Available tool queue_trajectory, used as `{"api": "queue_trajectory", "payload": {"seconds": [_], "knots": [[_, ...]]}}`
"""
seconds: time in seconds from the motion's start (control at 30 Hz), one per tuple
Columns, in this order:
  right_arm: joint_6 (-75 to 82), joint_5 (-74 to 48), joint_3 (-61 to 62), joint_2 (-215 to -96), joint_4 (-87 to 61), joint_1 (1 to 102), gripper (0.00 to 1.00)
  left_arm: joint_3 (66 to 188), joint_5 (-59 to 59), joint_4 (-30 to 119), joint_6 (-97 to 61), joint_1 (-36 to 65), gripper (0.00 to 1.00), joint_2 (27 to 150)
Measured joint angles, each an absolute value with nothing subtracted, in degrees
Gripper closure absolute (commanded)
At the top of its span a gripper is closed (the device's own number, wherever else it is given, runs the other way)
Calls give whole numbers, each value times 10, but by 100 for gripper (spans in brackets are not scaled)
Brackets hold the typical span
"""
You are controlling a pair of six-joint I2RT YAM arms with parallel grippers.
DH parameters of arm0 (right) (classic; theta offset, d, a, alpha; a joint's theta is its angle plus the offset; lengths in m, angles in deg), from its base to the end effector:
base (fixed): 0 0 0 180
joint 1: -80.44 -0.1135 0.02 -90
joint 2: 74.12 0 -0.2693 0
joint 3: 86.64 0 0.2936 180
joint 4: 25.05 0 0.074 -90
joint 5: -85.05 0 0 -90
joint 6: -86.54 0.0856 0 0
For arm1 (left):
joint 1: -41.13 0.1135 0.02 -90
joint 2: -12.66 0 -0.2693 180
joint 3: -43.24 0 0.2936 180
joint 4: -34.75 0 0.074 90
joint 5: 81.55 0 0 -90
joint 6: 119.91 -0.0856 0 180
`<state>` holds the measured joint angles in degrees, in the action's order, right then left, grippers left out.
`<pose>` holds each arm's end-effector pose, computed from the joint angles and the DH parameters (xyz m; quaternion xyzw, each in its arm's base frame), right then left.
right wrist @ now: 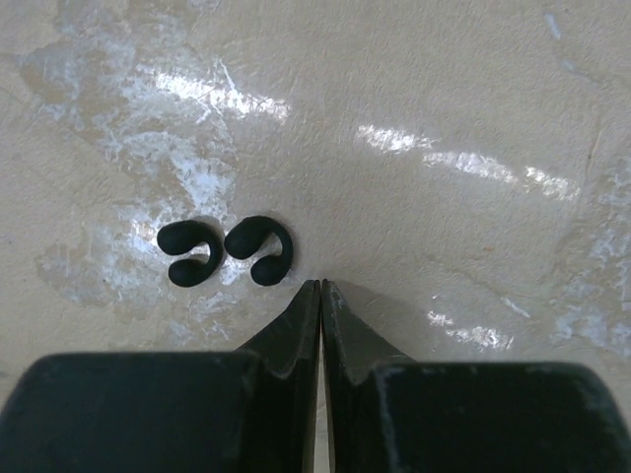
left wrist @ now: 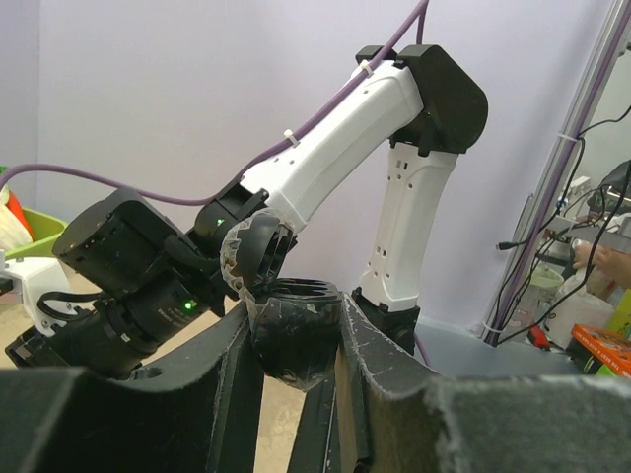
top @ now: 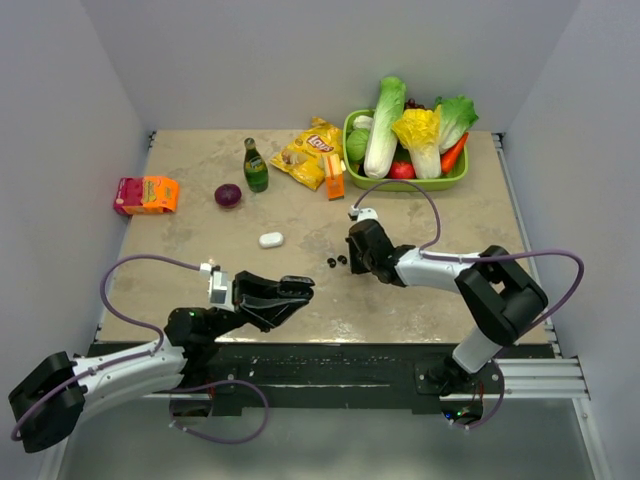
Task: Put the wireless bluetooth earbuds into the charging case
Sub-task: Adjust the earbud at the center of the board.
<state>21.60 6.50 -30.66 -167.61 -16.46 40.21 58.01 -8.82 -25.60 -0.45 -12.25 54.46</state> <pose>0.3002 0.2317 0.0898 -0.0849 0.9197 0.1227 0.3631 0.1054 -0.1844 0.2451 0.2265 0.4318 -0.6291 0.6054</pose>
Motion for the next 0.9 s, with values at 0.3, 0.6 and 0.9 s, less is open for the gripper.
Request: {"api": "queue_trajectory", "payload": {"seconds": [0.3,0.6,0.9], "knots": [[215,79,-274,-1711,-168,402,94,580,-88,-253,-5,-123,100,544],[215,68,-275,-1714,-178,402,95,580,-88,-249,-5,-123,100,541],[218,59,-292,-1707,-202,393,95,580,-87,-251,-5,-126,100,545]]}}
